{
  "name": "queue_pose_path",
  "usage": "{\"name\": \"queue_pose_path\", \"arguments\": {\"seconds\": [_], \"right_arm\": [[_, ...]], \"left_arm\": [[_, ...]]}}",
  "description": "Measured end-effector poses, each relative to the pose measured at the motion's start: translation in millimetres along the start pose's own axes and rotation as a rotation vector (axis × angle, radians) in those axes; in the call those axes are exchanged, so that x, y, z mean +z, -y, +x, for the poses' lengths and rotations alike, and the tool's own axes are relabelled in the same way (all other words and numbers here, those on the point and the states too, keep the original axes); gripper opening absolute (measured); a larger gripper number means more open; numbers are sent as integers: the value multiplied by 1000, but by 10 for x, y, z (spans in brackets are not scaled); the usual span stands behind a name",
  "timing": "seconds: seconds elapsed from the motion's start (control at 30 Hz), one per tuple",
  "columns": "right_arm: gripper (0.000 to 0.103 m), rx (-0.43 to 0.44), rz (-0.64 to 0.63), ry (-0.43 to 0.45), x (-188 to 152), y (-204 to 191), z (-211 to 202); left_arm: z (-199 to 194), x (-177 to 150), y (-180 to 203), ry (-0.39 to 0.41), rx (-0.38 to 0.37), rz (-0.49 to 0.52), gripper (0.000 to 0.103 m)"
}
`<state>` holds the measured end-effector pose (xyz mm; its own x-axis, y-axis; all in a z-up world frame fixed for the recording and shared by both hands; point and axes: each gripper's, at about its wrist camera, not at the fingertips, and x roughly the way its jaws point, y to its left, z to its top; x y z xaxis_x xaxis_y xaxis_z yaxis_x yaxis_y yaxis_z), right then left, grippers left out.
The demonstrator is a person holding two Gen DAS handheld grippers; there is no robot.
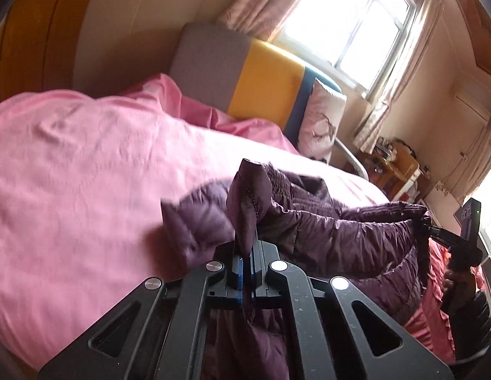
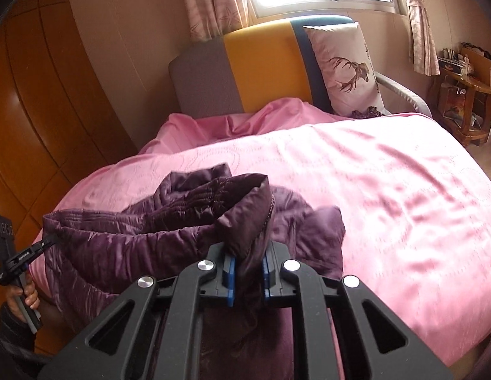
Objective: Fold large clothes
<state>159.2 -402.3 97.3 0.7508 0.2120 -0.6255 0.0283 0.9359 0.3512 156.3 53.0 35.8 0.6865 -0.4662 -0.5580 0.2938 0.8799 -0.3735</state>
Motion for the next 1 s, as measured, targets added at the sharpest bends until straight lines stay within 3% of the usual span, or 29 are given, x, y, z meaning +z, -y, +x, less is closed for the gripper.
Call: {"name": "queue_pose_path", "arguments": {"seconds": [0.23, 0.4, 0.63, 0.87, 1.0], "right_arm": [[11, -52, 53, 26, 374, 77, 475], [11, -153, 38, 24, 492, 131, 882], [12, -269, 32, -35, 383, 303, 1397], [17, -339, 20, -90, 160, 384, 1741], [20, -343, 49, -117, 78, 482, 1891]], "left_arm": [[492, 456, -80, 9, 52, 16, 1], [1011, 653, -86, -26, 122, 53, 1], [1615, 559, -226, -116, 202, 32, 1], [1891, 293, -353, -175, 240, 6, 1], [1927, 200, -349, -170, 265, 12, 1]]}}
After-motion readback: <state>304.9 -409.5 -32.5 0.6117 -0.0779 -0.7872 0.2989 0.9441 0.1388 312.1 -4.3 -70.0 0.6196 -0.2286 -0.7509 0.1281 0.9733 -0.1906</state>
